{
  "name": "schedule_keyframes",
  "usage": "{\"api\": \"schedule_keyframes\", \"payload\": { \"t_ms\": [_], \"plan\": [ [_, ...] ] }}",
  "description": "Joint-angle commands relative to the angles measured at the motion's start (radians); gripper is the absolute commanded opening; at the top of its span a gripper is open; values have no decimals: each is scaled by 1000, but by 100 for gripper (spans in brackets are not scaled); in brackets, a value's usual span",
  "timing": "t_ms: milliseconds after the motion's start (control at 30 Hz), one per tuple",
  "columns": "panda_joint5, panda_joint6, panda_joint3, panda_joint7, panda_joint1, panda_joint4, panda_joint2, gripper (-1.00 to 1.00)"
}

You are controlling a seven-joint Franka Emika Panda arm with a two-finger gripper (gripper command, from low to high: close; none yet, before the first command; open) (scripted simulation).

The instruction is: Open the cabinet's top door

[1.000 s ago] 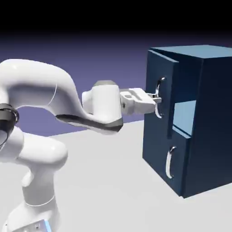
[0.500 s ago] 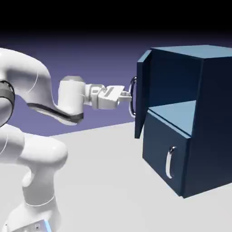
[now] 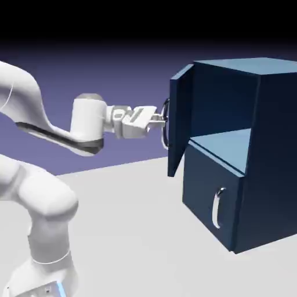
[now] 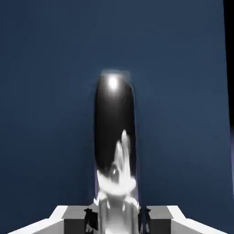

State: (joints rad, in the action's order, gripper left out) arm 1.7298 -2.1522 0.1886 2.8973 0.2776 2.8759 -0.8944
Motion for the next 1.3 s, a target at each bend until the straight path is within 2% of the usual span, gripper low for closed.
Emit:
{"api": "schedule_keyframes", "payload": {
  "t_ms": [0, 167, 233, 467, 700, 1000, 1267],
  "plan": [
    [-9, -30, 21, 13, -36, 0, -4, -100],
    [-75, -156, 157, 2, -214, -3, -33, -100],
    [-159, -128, 221, -27, -231, -6, -42, -100],
    [-463, 129, 418, -107, -183, -63, -8, -100],
    [-704, 434, 657, -118, -238, -230, 118, -100],
    [-871, 772, 983, -84, -481, -510, 291, -100],
    [-963, 944, 1261, -81, -766, -713, 324, -100]
  ]
}}
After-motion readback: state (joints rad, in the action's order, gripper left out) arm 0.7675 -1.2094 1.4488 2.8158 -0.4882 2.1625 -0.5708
